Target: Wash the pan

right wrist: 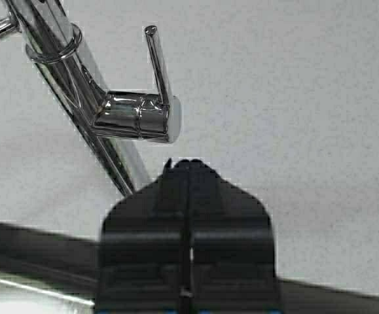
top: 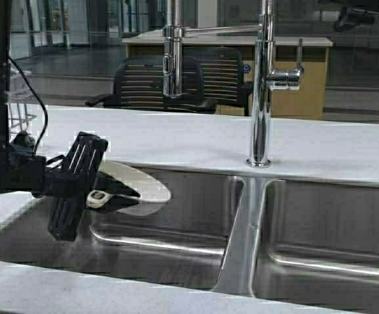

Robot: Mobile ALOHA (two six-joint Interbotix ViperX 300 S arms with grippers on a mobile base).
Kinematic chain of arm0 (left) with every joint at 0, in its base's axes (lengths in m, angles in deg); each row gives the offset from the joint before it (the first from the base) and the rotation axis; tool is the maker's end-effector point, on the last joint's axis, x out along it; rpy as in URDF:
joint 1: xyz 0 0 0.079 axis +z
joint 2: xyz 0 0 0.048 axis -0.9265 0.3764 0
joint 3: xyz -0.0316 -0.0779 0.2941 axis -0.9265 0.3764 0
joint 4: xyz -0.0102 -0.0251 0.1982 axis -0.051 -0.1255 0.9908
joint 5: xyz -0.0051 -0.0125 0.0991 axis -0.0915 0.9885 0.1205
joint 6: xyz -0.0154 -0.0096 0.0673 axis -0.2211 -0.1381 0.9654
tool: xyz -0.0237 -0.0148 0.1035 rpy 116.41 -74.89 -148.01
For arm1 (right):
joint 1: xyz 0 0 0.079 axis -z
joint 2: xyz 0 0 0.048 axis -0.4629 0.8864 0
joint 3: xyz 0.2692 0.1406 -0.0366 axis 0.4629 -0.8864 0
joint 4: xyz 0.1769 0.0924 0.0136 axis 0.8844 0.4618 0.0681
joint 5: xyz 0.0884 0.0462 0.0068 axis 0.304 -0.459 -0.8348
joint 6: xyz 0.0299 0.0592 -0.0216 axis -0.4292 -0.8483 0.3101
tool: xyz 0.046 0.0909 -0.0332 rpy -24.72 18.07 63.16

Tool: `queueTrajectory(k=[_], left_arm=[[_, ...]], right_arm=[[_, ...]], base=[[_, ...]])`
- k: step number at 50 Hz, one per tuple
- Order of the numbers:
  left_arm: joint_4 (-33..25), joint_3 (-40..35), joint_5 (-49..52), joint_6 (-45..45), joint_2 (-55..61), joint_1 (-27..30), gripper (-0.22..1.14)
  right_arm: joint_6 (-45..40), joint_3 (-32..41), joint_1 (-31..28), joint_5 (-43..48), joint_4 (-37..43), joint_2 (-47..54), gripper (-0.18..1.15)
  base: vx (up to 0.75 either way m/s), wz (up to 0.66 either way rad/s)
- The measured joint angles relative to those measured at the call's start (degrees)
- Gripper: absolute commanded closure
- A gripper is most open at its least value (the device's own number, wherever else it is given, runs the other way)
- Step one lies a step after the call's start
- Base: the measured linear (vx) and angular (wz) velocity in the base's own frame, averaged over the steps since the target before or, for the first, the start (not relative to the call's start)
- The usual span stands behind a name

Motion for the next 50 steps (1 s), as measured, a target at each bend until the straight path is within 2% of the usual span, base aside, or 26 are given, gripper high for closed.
queueTrajectory(k=[4,12,21,26,36,42,50], left_arm=[[-0.79,0.7,11.16,1.58,-5.1,0.18,0.88],[-0.44,-0.88,42.36,9.32,-18.11,-0.18,0.88],[-0.53,-9.14,78.93,24.61,-31.9,-2.46,0.88],[-0.09,-13.18,93.52,29.53,-38.41,-5.63,0.88],[1.58,-17.14,106.17,34.89,-47.37,-8.79,0.88],[1.76,-16.88,108.28,35.95,-49.83,-9.67,0.88],[2.99,-15.91,108.37,38.85,-49.92,-14.85,0.88]], right_arm=[[0.09,0.0,-0.7,0.18,-0.09,-0.09,0.9],[0.09,-0.09,-0.88,0.44,-0.09,-0.09,0.9],[0.0,-0.18,-0.97,1.05,-0.09,0.0,0.9],[-0.26,-0.18,-1.23,1.49,-0.09,0.0,0.9],[-0.7,-0.18,-1.58,1.93,-0.09,0.0,0.9],[-0.7,-0.18,-1.58,2.2,0.0,0.0,0.9],[-0.7,-0.18,-1.93,2.2,-0.09,0.0,0.9]], base=[[0.0,0.0],[0.0,0.0],[0.0,0.01],[0.0,0.0],[0.0,0.0],[0.0,0.0],[0.0,0.0]])
